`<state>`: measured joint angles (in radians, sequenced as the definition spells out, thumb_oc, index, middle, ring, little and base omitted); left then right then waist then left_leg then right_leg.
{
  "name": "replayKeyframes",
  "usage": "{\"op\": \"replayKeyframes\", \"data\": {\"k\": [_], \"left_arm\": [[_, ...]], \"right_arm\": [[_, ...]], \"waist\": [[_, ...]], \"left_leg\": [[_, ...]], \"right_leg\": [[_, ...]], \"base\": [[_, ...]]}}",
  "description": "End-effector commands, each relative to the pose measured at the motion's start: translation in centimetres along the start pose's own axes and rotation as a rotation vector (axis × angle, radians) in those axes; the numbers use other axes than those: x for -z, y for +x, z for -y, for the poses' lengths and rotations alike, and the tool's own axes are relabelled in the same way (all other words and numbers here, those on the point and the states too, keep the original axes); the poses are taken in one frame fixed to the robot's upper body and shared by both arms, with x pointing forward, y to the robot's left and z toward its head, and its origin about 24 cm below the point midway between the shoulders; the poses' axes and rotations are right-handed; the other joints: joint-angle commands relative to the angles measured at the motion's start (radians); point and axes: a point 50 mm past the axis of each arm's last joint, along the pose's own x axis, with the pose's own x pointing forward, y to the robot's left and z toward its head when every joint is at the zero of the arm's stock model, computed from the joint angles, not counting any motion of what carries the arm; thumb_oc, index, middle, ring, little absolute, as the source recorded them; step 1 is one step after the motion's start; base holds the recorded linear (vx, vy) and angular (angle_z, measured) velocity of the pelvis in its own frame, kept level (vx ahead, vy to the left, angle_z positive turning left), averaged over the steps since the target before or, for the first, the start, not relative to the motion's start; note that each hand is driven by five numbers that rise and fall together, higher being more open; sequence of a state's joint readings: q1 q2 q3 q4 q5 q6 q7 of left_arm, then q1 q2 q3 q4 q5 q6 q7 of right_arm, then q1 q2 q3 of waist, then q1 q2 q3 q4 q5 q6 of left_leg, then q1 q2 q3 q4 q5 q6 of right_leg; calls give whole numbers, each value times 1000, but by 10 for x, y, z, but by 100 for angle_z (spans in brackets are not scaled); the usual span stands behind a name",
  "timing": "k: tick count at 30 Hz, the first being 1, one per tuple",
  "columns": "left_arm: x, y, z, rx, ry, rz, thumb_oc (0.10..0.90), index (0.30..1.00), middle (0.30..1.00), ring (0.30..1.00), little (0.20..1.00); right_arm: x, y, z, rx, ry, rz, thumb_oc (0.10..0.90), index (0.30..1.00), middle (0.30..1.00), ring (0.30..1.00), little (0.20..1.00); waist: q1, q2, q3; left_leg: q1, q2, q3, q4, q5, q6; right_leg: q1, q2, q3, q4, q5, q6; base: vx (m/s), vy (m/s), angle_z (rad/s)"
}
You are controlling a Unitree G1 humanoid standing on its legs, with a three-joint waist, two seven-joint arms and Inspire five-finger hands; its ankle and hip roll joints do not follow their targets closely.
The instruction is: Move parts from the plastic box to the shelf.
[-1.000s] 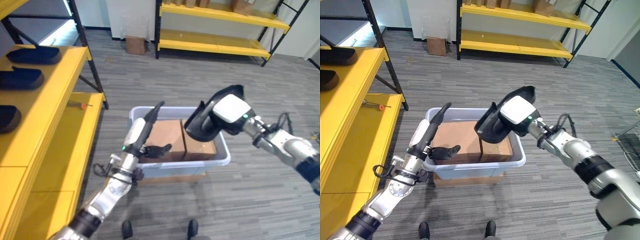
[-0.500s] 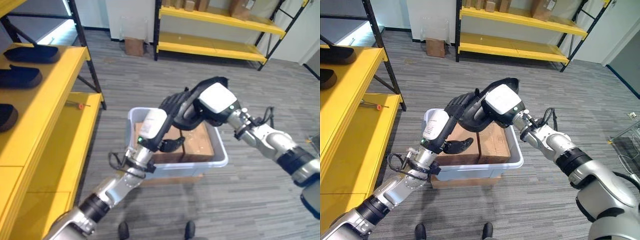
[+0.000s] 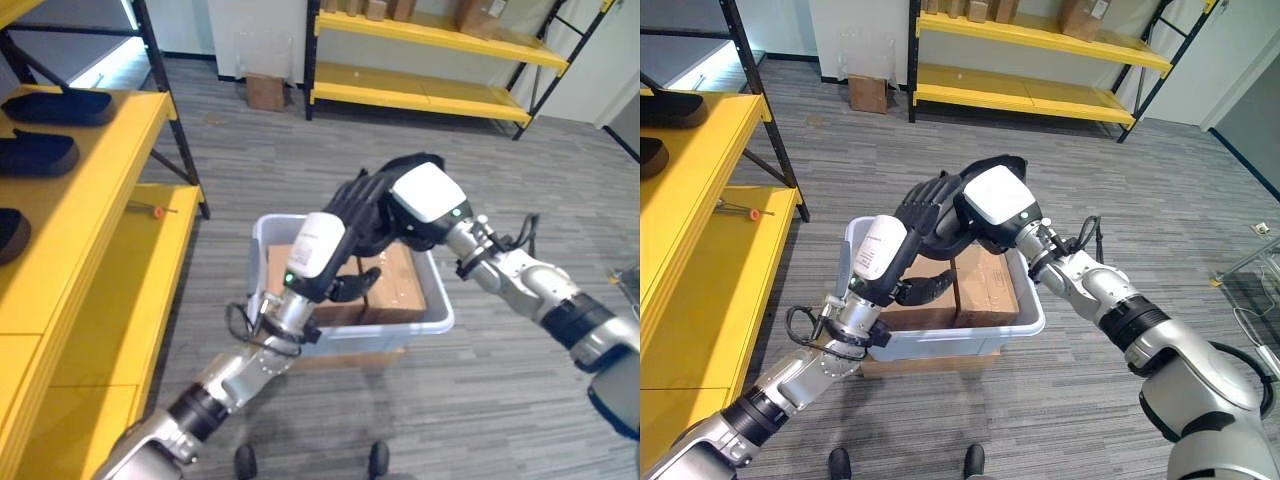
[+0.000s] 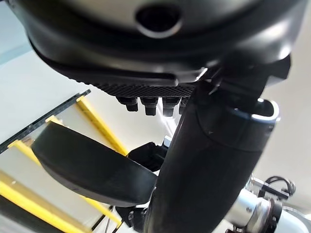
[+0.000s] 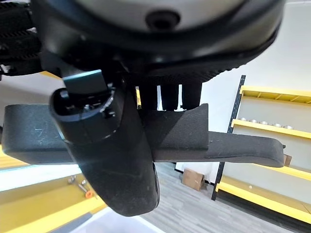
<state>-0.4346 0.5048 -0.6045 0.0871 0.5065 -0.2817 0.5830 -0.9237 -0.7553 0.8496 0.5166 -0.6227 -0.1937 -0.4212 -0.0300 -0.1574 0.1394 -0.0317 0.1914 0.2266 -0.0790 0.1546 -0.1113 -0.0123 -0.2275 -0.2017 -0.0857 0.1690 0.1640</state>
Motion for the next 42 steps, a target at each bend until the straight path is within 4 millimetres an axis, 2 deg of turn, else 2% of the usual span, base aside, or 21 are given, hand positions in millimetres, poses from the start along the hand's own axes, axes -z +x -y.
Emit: {"op": "replayKeyframes", "data": {"k": [1,6,15,18,24,30,40,42], "left_arm": [[-29,45,-13,-147,10,218,900,1000,1000,1000,1000],[-32,49,-13,-161,41,243,900,1000,1000,1000,1000],[-18,55,0,-117,163,215,900,1000,1000,1000,1000],[-3,51,1,-91,247,178,900,1000,1000,1000,1000],[9,46,1,-70,303,144,900,1000,1000,1000,1000],[25,41,-12,-73,412,126,900,1000,1000,1000,1000],[29,43,-45,-135,549,178,900,1000,1000,1000,1000],[29,42,-46,-135,550,178,900,1000,1000,1000,1000]], "right_arm": [[15,43,96,388,-43,-36,400,300,300,300,300],[10,46,97,406,-23,-22,400,300,300,300,300],[-4,54,101,436,17,19,400,300,300,300,300],[-9,57,103,450,28,34,400,300,300,300,300],[-9,57,105,454,27,39,400,300,300,300,300],[-6,53,104,453,19,42,400,300,300,300,300],[0,44,104,442,-6,39,400,300,300,300,300],[0,44,104,442,-5,39,400,300,300,300,300]], "waist": [[16,-3,-59],[13,-5,-59],[-1,-1,-60],[-6,2,-62],[-8,3,-63],[-8,9,-62],[-4,15,-58],[-4,14,-59]], "left_leg": [[35,37,-39,-8,-76,4],[34,38,-38,-8,-77,4],[43,36,-29,-8,-83,5],[49,38,-21,-8,-85,4],[54,38,-18,-8,-87,4],[58,37,-14,-8,-90,3],[60,35,-17,-8,-94,3],[60,35,-17,-8,-94,3]], "right_leg": [[73,3,-25,-1,-35,42],[73,3,-21,-1,-35,43],[69,4,-8,0,-36,41],[68,4,0,0,-36,42],[69,4,1,-1,-38,41],[72,4,3,-1,-40,42],[74,1,0,-2,-41,44],[74,1,0,-2,-41,44]], "base": [[0,0,0],[0,0,0],[14,6,-4],[14,1,-2],[4,1,-1],[8,4,-6],[2,0,0],[0,0,0]]}}
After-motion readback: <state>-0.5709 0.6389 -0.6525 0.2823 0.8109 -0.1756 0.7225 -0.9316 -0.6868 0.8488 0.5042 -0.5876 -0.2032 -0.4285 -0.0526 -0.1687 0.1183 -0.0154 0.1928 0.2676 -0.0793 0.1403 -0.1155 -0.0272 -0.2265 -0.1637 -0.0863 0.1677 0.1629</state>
